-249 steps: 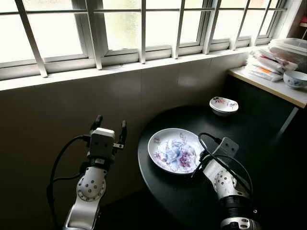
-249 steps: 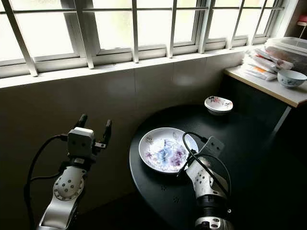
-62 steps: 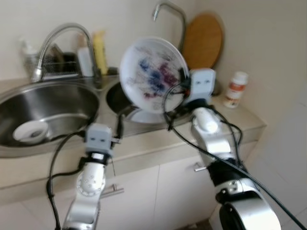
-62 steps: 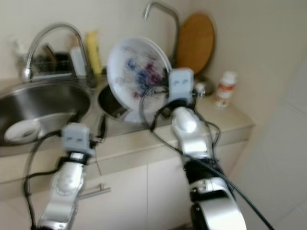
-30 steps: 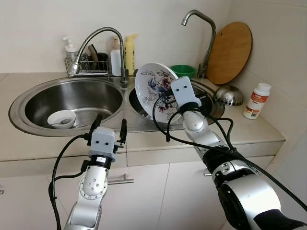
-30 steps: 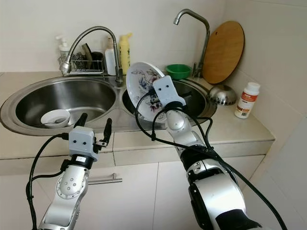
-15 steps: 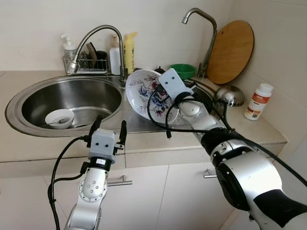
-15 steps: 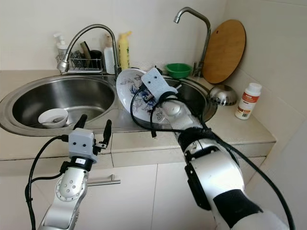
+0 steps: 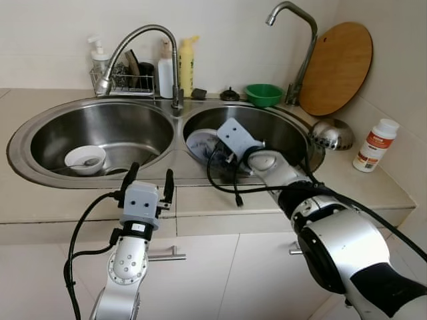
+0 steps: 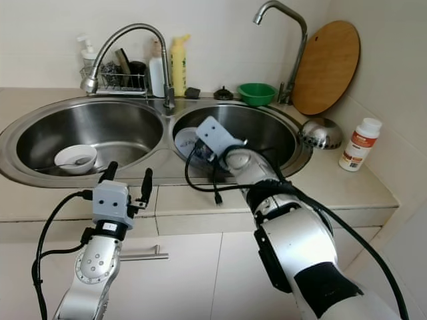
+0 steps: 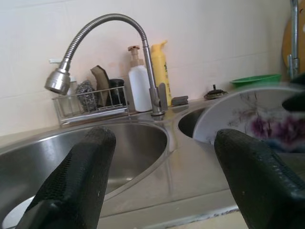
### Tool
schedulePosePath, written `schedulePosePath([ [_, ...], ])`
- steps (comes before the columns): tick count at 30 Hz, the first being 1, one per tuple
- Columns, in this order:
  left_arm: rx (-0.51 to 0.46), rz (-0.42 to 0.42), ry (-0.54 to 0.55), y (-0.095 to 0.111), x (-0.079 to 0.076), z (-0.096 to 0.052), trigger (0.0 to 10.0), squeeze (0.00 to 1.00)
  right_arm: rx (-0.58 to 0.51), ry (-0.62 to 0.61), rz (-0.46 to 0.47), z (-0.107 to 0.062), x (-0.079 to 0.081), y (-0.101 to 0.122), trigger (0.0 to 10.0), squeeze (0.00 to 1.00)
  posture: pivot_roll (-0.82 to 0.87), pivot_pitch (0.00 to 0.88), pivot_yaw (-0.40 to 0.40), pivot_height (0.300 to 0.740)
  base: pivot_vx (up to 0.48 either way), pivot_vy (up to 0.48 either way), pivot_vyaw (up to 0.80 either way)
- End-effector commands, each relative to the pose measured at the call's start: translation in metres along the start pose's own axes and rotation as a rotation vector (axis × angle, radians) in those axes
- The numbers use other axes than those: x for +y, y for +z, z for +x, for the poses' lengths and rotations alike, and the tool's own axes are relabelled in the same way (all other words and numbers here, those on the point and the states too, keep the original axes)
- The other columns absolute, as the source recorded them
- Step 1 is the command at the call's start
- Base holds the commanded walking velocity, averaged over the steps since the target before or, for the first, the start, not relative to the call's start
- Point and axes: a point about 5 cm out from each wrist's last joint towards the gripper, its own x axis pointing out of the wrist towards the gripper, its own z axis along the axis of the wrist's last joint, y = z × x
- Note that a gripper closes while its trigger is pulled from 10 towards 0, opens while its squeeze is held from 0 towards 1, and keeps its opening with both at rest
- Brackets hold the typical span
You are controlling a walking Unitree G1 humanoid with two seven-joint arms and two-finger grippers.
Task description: Kitchen organization
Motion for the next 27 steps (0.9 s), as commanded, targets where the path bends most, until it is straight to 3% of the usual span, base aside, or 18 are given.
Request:
schedulePosePath([
  [1, -0.007, 0.006, -0.002, 0.004, 0.000, 0.000, 10.0, 0.00, -0.014, -0.020, 0.036, -0.001, -0.007, 0.002, 10.0, 1.00, 0.13, 0.000, -0.090, 0.736, 0.000, 0.000, 0.00],
  [6, -0.005, 0.004, -0.006, 0.003, -0.001, 0.001, 10.0, 0.00, -0.033, -0.047, 0.073, -0.002, -0.014, 0.002, 10.0, 1.00, 0.12, 0.000, -0.079, 0.736, 0.000, 0.000, 0.00],
  [9, -0.004, 0.004, -0.012, 0.003, -0.001, 0.002, 10.0, 0.00, -0.065, -0.099, 0.133, -0.004, -0.028, 0.006, 10.0, 1.00, 0.11, 0.000, -0.073, 0.736, 0.000, 0.000, 0.00],
  [13, -0.005, 0.003, -0.016, 0.004, -0.001, 0.002, 10.0, 0.00, -0.144, -0.152, 0.346, -0.009, -0.047, 0.011, 10.0, 1.00, 0.10, 0.000, -0.066, 0.736, 0.000, 0.000, 0.00],
  [15, -0.006, 0.001, -0.017, 0.004, -0.001, 0.002, 10.0, 0.00, -0.181, -0.162, 0.396, -0.010, -0.051, 0.014, 10.0, 1.00, 0.10, 0.000, -0.064, 0.736, 0.000, 0.000, 0.00],
  [16, -0.007, -0.001, -0.017, 0.004, 0.000, 0.002, 10.0, 0.00, -0.241, -0.184, 0.480, -0.012, -0.056, 0.019, 10.0, 1.00, 0.10, 0.000, -0.063, 0.736, 0.000, 0.000, 0.00],
  [19, -0.005, -0.007, -0.016, 0.004, 0.000, 0.002, 10.0, 0.00, -0.330, -0.231, 0.551, -0.015, -0.063, 0.027, 10.0, 1.00, 0.10, 0.000, -0.060, 0.736, 0.000, 0.000, 0.00],
  [21, -0.005, -0.016, -0.016, 0.004, 0.000, 0.002, 10.0, 0.00, -0.468, -0.291, 0.643, -0.022, -0.069, 0.031, 10.0, 0.00, 0.09, 0.000, -0.058, 0.736, 0.000, 0.000, 0.00],
  [24, 0.000, -0.023, -0.017, 0.004, 0.000, 0.003, 10.0, 0.00, -0.531, -0.343, 0.668, -0.028, -0.069, 0.025, 10.0, 0.00, 0.09, 0.000, -0.054, 0.736, 0.000, 0.000, 0.00],
  [27, -0.015, -0.024, -0.025, 0.007, 0.000, 0.004, 10.0, 0.00, -0.565, -0.380, 0.733, -0.034, -0.054, 0.006, 10.0, 0.00, 0.08, 0.000, -0.049, 0.736, 0.000, 0.477, 0.00],
])
